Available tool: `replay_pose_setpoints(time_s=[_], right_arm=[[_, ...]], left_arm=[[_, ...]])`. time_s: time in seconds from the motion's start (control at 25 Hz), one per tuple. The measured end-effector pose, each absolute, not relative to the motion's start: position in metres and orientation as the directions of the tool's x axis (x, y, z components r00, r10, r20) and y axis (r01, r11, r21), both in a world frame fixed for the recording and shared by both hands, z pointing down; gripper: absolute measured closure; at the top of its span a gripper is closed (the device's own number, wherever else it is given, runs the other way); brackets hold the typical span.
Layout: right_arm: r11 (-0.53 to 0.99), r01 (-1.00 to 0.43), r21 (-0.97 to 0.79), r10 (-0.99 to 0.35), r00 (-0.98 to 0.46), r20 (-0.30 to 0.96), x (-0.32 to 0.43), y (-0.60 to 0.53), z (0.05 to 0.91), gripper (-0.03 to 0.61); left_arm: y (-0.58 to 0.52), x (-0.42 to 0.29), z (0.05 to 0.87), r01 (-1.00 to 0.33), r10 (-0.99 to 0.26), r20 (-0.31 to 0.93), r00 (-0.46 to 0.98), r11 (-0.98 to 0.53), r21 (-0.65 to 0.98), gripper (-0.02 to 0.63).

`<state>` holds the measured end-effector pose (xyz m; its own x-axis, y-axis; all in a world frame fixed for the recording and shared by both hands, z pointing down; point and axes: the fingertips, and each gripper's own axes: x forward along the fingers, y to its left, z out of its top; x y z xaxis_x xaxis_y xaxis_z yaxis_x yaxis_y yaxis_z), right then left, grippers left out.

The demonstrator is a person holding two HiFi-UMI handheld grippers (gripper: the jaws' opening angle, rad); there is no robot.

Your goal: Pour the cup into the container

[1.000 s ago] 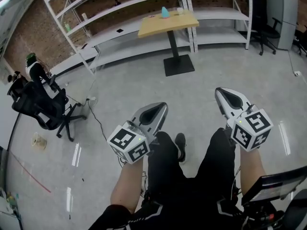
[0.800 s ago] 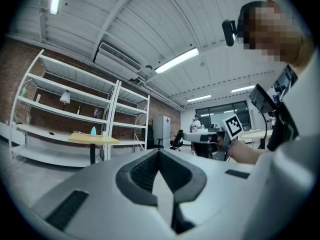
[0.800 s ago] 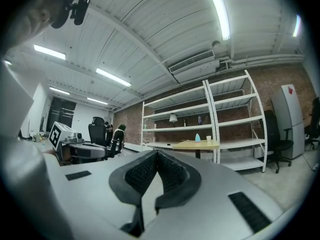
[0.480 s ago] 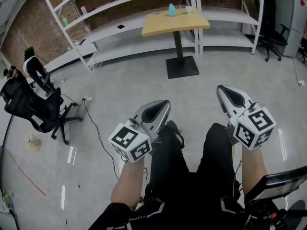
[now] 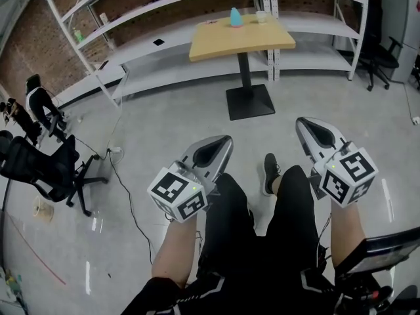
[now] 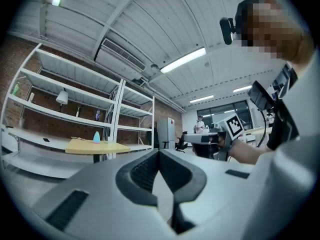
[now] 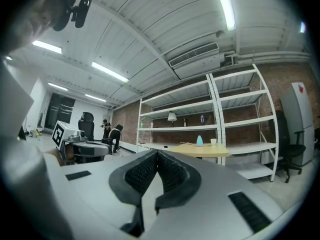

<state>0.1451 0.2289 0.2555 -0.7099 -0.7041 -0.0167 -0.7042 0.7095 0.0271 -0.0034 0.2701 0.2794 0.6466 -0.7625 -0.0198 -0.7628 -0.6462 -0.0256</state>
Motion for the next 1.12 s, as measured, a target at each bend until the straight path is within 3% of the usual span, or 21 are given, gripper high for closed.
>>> replay_pose_setpoints(time_s=[0.56,1.12], right_arm=[[0.735,-0.677,0.02,-0.676,-0.735,-0.052,0.103,0.034,0.248,0.578],[0.677,-0.736,-0.022,-0.736,-0.675,-0.059,0.11,-0.118,0.259,0.578]], left_arm=[[0.087,-0.052,0.273,-0.806,-0.807,-0.017,0.591,-0.589,-0.047,0.612],[-0.073,-0.05,0.274,-0.749,-0.751,0.005,0.661,-0.659,-0.066,0.612]])
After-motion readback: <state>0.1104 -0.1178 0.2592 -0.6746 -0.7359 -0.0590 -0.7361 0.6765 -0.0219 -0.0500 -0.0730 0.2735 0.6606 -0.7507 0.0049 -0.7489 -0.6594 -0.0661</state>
